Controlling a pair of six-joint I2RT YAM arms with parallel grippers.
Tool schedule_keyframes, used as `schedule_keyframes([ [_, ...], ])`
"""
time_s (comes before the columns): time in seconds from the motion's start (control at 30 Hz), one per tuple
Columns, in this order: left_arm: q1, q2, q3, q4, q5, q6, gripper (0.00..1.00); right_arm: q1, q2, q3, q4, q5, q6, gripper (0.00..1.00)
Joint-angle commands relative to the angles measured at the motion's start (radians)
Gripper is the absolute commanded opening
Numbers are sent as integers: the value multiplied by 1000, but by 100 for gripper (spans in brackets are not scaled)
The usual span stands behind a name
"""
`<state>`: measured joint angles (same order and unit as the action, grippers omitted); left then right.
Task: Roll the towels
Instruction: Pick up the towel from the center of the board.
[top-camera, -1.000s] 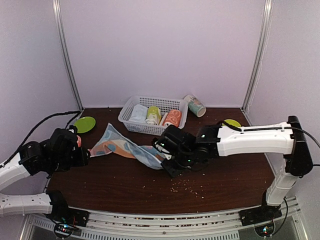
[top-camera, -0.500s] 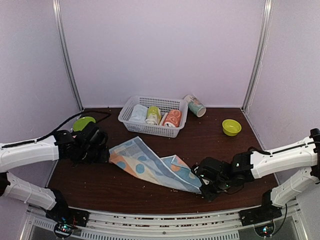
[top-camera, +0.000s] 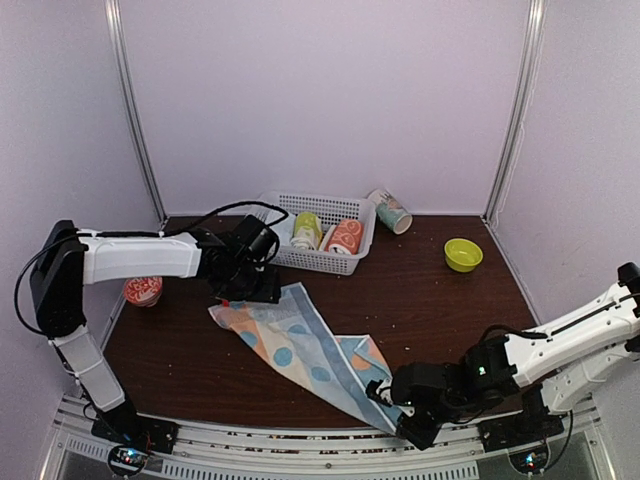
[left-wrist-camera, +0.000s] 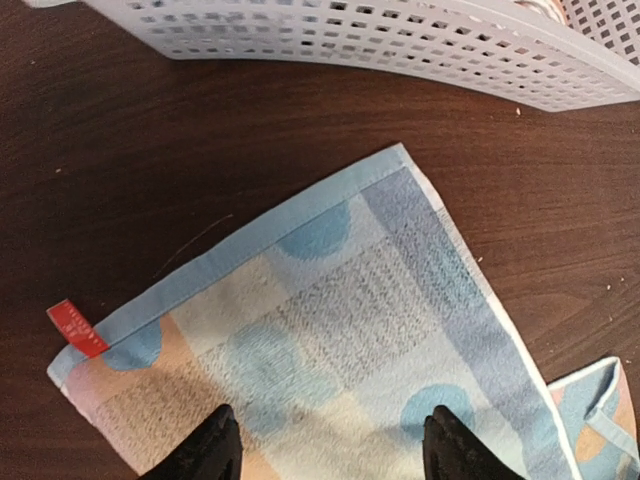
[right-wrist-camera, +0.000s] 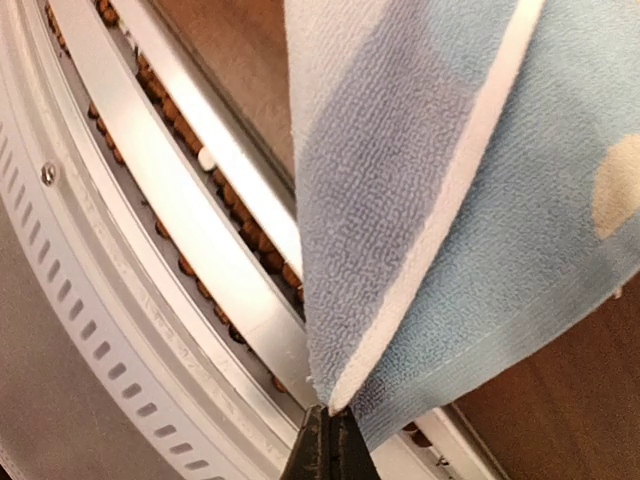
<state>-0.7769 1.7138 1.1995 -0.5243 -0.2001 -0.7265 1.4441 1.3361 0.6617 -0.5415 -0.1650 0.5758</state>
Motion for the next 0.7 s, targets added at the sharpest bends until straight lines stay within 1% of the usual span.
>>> schedule_keyframes([
  [0.0,-20,97,111,7,39,30,65,78,64,47,-55,-24,-8,0],
  [0.13,-45,188,188,-2,29,33,67,156,148,125,-123,20,-22,0],
  [0.23,-68,247,252,-9,14,37,69,182,187,154,-150,49,-20,0],
  [0.47,-116,414,434,-69,-52,80,72,190,175,156,-158,85,6,0],
  [0.67,-128,529,519,-120,-127,84,73,209,185,176,-179,108,22,0],
])
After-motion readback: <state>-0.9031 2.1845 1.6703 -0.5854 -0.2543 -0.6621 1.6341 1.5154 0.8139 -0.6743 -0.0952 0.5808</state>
